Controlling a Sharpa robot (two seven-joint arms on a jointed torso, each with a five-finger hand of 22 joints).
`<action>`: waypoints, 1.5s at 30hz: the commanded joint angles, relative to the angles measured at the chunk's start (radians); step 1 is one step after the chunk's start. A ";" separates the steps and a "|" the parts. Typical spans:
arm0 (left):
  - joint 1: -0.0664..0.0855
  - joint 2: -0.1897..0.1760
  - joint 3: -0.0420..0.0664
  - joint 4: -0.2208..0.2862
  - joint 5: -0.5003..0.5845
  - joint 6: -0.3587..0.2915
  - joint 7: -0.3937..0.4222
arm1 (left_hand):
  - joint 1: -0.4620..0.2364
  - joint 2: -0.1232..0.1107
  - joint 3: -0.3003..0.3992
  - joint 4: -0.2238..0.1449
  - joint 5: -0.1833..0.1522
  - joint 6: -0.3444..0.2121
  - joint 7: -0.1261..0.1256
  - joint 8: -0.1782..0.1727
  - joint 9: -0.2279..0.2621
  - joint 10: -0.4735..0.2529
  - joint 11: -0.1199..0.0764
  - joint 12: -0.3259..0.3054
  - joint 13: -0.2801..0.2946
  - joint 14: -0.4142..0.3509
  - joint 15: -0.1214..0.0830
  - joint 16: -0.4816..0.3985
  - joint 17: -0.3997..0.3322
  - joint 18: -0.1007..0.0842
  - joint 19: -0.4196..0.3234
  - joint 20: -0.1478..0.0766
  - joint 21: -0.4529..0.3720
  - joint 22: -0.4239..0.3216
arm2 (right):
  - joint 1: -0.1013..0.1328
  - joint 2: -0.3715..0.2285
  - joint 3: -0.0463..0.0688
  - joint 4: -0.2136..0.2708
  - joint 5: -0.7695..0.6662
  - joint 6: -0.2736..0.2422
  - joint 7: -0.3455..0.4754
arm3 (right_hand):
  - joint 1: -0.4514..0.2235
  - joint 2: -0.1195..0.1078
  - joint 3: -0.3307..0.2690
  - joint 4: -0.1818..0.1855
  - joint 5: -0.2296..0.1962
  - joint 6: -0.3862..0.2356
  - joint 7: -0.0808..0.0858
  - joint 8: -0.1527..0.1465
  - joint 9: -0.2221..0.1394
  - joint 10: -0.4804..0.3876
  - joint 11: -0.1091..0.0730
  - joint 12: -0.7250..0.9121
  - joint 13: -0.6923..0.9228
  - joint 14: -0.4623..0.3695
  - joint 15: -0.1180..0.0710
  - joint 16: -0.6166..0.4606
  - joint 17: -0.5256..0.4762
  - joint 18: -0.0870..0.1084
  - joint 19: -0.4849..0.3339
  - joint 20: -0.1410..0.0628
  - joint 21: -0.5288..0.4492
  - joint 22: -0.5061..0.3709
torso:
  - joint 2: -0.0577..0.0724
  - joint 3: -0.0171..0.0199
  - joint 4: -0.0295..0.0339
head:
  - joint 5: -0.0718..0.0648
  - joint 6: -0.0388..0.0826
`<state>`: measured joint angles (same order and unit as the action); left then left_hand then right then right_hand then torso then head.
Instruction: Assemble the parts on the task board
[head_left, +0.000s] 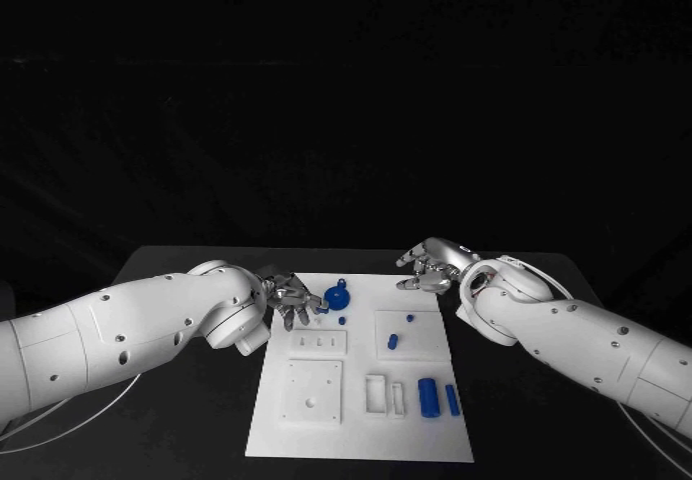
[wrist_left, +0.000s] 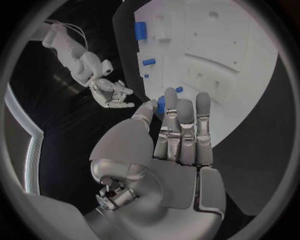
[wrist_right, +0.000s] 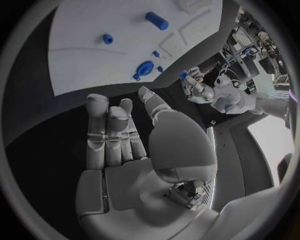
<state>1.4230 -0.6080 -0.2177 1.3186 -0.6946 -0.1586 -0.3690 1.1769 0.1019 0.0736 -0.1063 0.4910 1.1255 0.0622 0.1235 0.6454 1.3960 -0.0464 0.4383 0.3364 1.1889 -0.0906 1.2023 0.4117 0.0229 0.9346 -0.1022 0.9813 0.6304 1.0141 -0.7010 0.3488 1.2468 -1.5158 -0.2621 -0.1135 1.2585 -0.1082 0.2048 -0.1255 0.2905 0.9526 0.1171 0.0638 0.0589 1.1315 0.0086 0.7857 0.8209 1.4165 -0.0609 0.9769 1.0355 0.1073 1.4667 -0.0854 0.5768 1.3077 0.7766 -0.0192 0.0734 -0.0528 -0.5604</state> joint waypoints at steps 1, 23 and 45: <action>0.001 0.003 -0.008 0.009 -0.135 0.026 -0.064 | 0.001 0.011 0.106 -0.114 0.005 0.056 -0.048 -0.005 0.152 0.008 -0.002 -0.003 0.002 0.009 0.000 -0.005 0.002 0.013 0.004 -0.006 0.005 0.001 | 0.000 -0.007 0.011 -0.014 0.085 -0.091 0.035 | -0.003 -0.006 0.010 0.000 0.009 0.011 0.000 -0.004 0.001 0.004 -0.005 0.006 -0.002 0.004 -0.005 0.005 0.002 0.009 0.050 0.002 0.009 0.061 | 0.000 0.0026 0.0001 | -0.001 -0.009; -0.063 0.064 -0.022 -0.043 -0.219 0.040 -0.108 | -0.020 -0.003 0.118 -0.145 0.066 0.094 -0.052 -0.046 0.148 0.030 -0.006 -0.021 0.008 0.024 -0.005 -0.013 0.018 0.015 0.009 -0.012 0.016 0.007 | 0.009 0.024 0.075 -0.028 0.177 -0.158 0.059 | -0.015 -0.011 0.022 0.002 0.035 0.027 -0.002 -0.003 0.002 0.006 -0.006 0.006 -0.005 0.006 -0.006 0.002 0.001 0.009 0.050 0.000 0.008 0.057 | 0.003 -0.0018 0.0016 | 0.004 -0.036; -0.096 0.084 -0.021 -0.075 -0.241 0.022 -0.108 | -0.031 -0.005 0.119 -0.155 0.074 0.103 -0.055 -0.048 0.148 0.041 -0.008 -0.029 0.008 0.033 -0.007 -0.020 0.024 0.015 0.016 -0.014 0.015 0.005 | 0.010 0.038 0.077 -0.029 0.188 -0.155 0.056 | -0.019 -0.010 0.025 0.000 0.045 0.039 -0.002 -0.003 0.003 0.007 -0.007 0.006 -0.005 0.007 -0.007 0.001 0.001 0.008 0.050 -0.001 0.011 0.056 | 0.001 -0.0014 0.0024 | 0.002 -0.046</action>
<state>1.3325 -0.5233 -0.2355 1.2438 -0.9202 -0.1350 -0.4693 1.1438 0.0872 0.0675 -0.1278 0.5604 1.1718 0.0552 0.0685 0.7601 1.4287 -0.0539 0.4140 0.3431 1.2169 -0.0982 1.1878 0.4345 0.0230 0.9453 -0.1128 0.9928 0.6359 1.0241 -0.6644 0.4253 1.2178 -1.3339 -0.4146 -0.0674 1.2507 -0.1160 0.2227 -0.1242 0.3302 0.9855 0.1130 0.0638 0.0599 1.1367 0.0072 0.7858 0.8164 1.4194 -0.0638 0.9768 1.0360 0.1072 1.4666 -0.0855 0.5828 1.3074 0.7776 -0.0210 0.0756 -0.0505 -0.6065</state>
